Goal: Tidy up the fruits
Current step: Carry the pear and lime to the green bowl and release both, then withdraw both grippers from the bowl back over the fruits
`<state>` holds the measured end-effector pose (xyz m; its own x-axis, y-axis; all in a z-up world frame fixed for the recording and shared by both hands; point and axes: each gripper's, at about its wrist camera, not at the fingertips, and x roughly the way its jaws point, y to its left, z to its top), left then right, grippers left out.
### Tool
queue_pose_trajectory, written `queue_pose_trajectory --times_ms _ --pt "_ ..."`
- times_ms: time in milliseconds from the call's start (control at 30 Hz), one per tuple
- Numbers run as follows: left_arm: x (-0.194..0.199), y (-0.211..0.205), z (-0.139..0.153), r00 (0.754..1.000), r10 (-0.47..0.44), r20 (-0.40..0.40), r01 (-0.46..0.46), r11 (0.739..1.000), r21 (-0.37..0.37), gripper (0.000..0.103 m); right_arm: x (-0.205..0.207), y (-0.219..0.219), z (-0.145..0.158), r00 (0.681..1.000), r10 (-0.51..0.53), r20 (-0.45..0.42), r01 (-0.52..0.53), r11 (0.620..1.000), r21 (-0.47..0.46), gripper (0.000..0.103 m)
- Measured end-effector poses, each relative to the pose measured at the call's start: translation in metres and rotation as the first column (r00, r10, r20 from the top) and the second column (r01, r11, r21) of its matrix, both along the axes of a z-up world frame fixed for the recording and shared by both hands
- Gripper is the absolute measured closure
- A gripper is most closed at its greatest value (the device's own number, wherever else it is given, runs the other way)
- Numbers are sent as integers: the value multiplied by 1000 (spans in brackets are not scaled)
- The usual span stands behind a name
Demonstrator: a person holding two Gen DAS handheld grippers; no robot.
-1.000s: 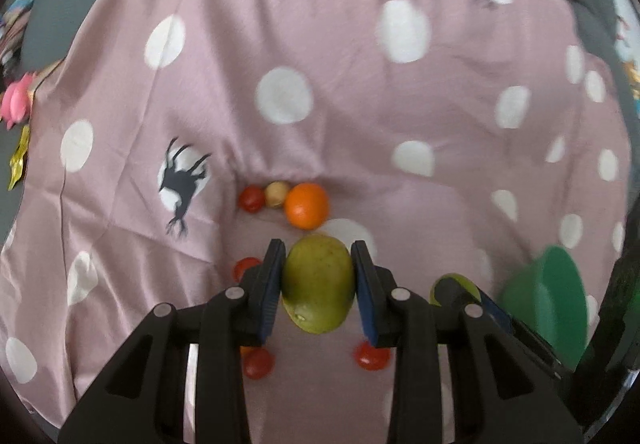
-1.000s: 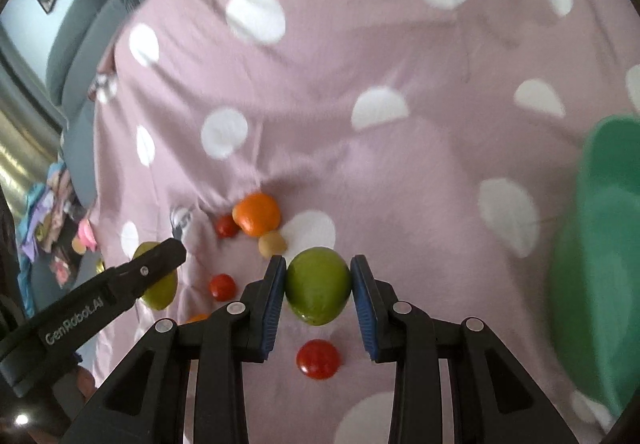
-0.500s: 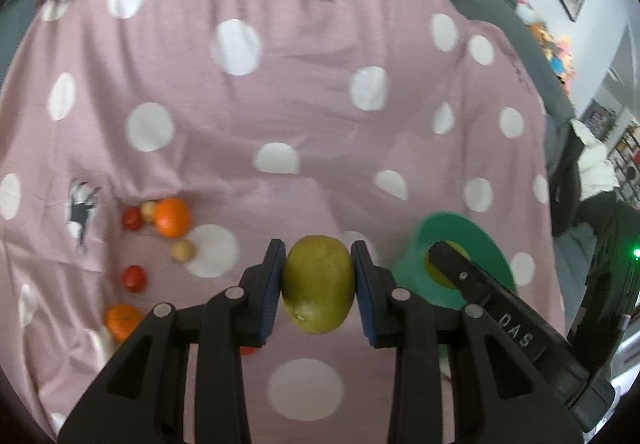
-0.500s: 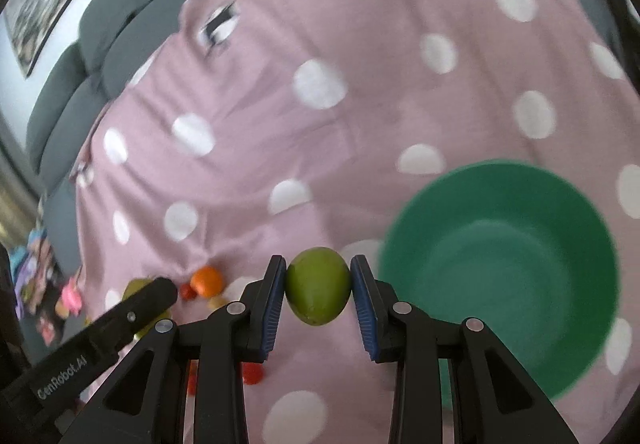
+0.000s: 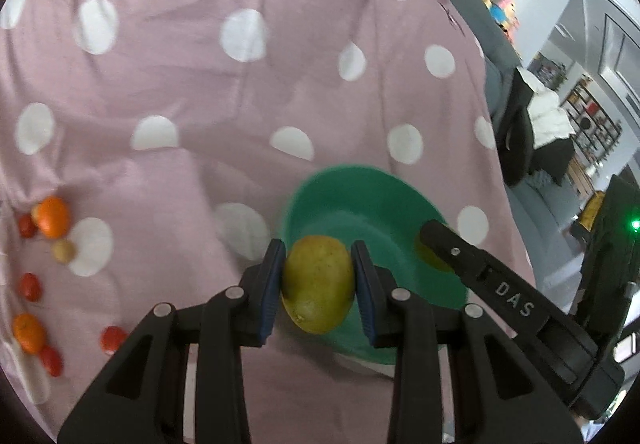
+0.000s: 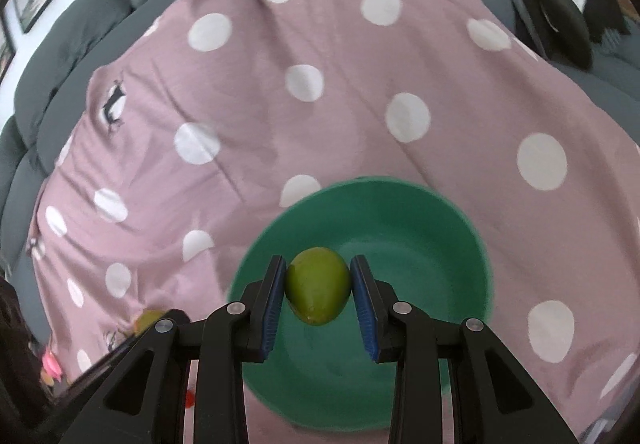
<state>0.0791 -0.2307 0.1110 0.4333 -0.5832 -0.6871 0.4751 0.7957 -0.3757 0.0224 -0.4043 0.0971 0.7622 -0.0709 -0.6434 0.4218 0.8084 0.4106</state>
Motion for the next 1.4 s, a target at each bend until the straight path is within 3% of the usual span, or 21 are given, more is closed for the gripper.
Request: queue_pose_trajectory --times_ms 233,367,533,933,1100,1167,1233,1400 --pt "3 -24 -16 998 -53 -45 52 998 -22 70 -1 -14 -14 998 -48 -46 49 999 10 68" --pt "2 -32 -22 997 -58 -44 58 998 12 70 0 -20 -18 994 -77 -78 78 997 8 68" --pt "2 -41 -29 994 -90 -66 90 996 2 70 2 -22 -22 991 -88 -98 90 996 16 68" --pt "-5 -54 -36 995 -89 -53 91 995 41 70 -1 -24 -24 986 -123 -114 124 992 8 68" --pt "-2 -45 -32 997 -61 -43 63 997 40 56 -2 -20 -20 985 -130 -114 124 991 -51 64" --pt "-2 -38 -26 998 -52 -34 54 998 34 51 -4 -19 -17 989 -121 -87 117 992 -53 50" --pt "-3 -32 -22 999 -42 -26 43 999 33 48 -6 -17 -14 992 -114 -61 112 993 -45 43" --pt "-8 -6 -13 1000 -4 -1 4 999 43 40 -2 -11 -12 993 -114 -34 111 990 -83 43"
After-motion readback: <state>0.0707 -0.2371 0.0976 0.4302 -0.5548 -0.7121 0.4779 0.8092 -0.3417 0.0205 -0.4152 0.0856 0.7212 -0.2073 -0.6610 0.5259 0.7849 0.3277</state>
